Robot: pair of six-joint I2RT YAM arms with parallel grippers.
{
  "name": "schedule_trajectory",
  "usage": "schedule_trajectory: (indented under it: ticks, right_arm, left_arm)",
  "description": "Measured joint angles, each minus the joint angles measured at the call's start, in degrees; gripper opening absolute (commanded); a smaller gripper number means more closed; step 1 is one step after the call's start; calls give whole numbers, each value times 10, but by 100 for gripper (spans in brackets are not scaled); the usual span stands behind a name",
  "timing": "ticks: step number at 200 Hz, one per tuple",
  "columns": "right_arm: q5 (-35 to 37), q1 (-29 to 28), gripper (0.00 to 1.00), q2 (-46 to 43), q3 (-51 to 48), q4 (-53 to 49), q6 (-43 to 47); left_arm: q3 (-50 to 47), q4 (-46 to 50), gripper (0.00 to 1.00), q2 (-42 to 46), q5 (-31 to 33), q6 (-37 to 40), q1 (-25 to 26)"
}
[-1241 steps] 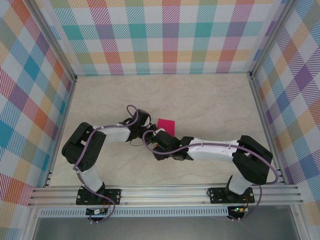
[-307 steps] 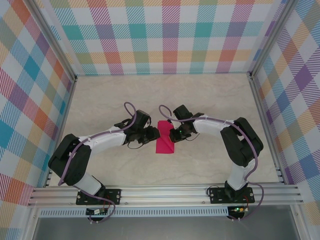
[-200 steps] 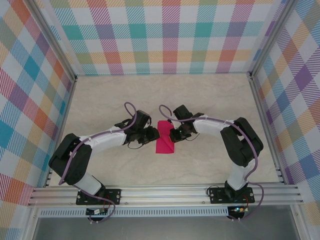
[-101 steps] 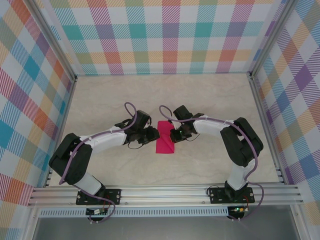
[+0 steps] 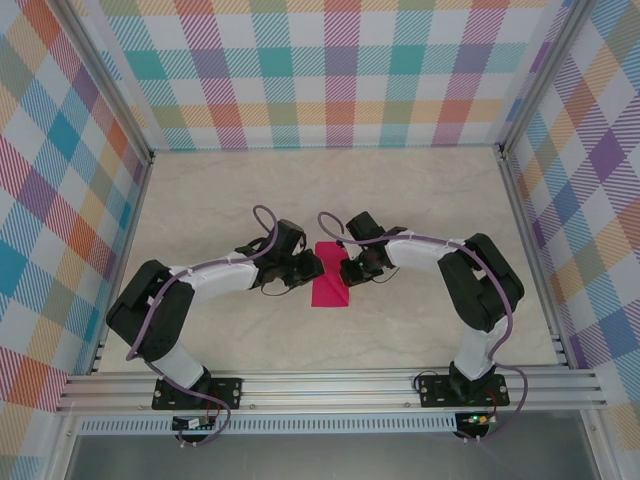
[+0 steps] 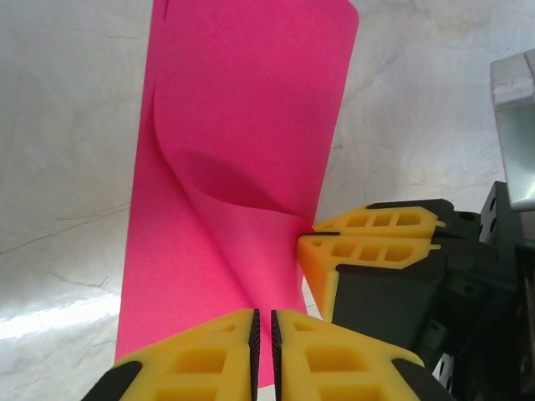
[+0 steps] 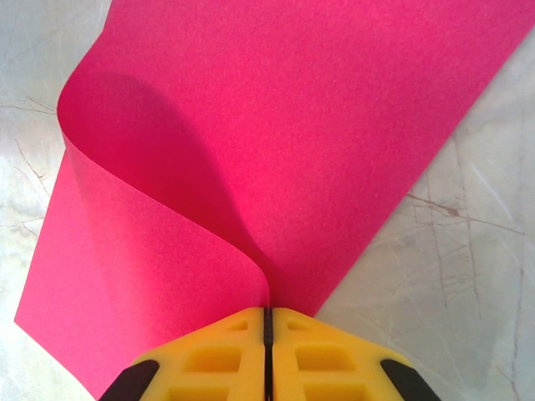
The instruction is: Fold a paper plane with a square sheet of paper (pick it up from the middle)
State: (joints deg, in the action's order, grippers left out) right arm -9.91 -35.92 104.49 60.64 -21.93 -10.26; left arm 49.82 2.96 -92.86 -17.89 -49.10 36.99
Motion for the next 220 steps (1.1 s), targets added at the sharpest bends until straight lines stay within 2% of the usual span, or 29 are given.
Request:
schedule_trajectory:
  ticks: [125,167,220]
  right_arm:
    - [-2,0,9,1,0,0,0]
    - [-2,0,9,1,0,0,-2]
    - [-2,0,9,1,0,0,-4]
  left_arm:
    - [7,-83,13,-61,-30,-47,1]
    - [7,-92,0,-73,-31,-57,1]
    - [7,-94,0,-73,-31,-58,1]
